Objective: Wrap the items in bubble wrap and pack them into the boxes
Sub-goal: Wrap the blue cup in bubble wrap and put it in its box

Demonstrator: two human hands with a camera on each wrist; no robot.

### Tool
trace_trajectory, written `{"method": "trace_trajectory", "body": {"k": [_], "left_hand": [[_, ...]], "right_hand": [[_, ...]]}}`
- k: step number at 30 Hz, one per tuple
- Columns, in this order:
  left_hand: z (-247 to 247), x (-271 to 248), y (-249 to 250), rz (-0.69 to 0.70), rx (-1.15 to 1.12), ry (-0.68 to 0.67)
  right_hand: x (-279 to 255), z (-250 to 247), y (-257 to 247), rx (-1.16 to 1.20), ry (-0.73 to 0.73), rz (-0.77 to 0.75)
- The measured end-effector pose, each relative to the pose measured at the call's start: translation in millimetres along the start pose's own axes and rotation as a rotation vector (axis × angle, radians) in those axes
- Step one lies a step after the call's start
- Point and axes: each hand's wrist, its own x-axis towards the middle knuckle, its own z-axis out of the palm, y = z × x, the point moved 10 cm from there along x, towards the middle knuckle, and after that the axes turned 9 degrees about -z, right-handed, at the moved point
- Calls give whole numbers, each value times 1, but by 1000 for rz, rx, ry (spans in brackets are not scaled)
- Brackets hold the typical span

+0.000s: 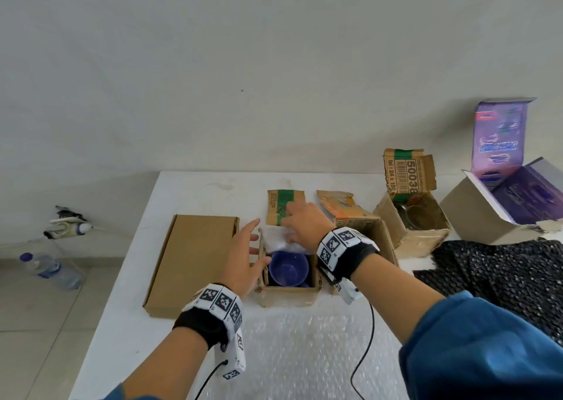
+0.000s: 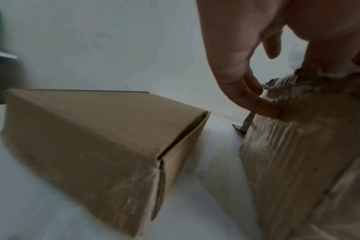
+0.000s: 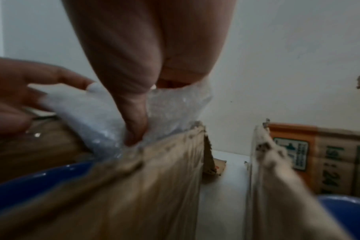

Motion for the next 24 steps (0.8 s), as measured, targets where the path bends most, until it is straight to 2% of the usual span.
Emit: {"method": "trace_trajectory", "body": {"k": [5,8,11,15,21,24], "left_hand": [[-1,-3,7,97,94,28],[-1,-4,9,123,106,32],[1,-3,10,141,108,12],[6,-3,9,142,139,-27],[7,-6,15,149,199,-40],[7,-4,11,133,203,-37]], "right_hand": [[10,-1,-4,138,101,58],[7,8,-3,145,73,59],[-7,19,-2,313,68,38],[-23,40,-15,466,-30,-46],[-10,49,-18,393,-188,-63],[-9,53,-19,377,-187,-70]]}}
